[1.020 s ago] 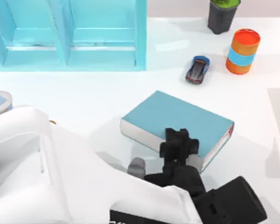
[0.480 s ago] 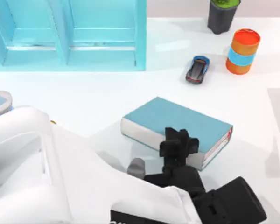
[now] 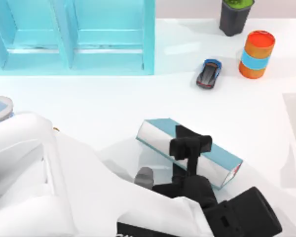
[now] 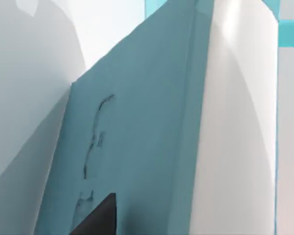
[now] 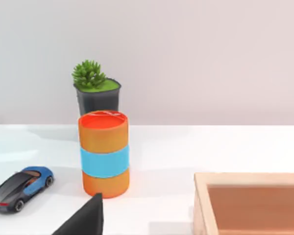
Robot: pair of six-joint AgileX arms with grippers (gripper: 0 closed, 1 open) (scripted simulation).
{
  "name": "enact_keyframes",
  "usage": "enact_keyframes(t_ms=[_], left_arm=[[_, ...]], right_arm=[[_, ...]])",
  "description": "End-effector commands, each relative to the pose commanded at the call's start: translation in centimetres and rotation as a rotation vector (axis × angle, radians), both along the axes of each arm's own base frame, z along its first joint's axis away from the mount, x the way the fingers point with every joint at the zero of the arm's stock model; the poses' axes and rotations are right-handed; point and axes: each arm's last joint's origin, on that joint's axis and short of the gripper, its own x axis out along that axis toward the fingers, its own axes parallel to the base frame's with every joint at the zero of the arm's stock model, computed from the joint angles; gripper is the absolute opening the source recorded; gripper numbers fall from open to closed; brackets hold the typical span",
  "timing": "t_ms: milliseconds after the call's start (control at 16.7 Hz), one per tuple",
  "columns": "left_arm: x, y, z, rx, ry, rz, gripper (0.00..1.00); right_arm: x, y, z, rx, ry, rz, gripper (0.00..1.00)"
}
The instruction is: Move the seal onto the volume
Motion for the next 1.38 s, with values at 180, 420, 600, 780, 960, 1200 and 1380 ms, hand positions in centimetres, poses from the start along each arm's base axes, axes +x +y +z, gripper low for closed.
enact_keyframes(t_ms=[180,420,600,780,960,1200,1380], left_arm=[[0.0,0.0,0.0,0.000,0.000,0.000,1.00],[0.0,0.0,-0.1,0.004,0.002,-0.001,1.00],[-0.9,-0.1,-0.9,0.015,0.028,-0.018,1.00],[-2.6,-0.4,-2.0,0.021,0.070,-0.033,1.00],[-4.7,-0.8,-2.2,0.000,0.101,-0.028,1.00],[-7.9,-1.3,-1.4,-0.074,0.107,-0.002,1.00],[-10.4,-1.1,-0.5,-0.091,0.094,0.016,1.00]], right_arm=[[0.0,0.0,0.0,0.000,0.000,0.000,1.00],[0.0,0.0,0.0,0.000,0.000,0.000,1.00],[0.0,0.0,0.0,0.000,0.000,0.000,1.00],[0.0,0.0,0.0,0.000,0.000,0.000,1.00],[0.0,0.0,0.0,0.000,0.000,0.000,1.00],[0.0,0.0,0.0,0.000,0.000,0.000,1.00],[0.0,0.0,0.0,0.000,0.000,0.000,1.00]])
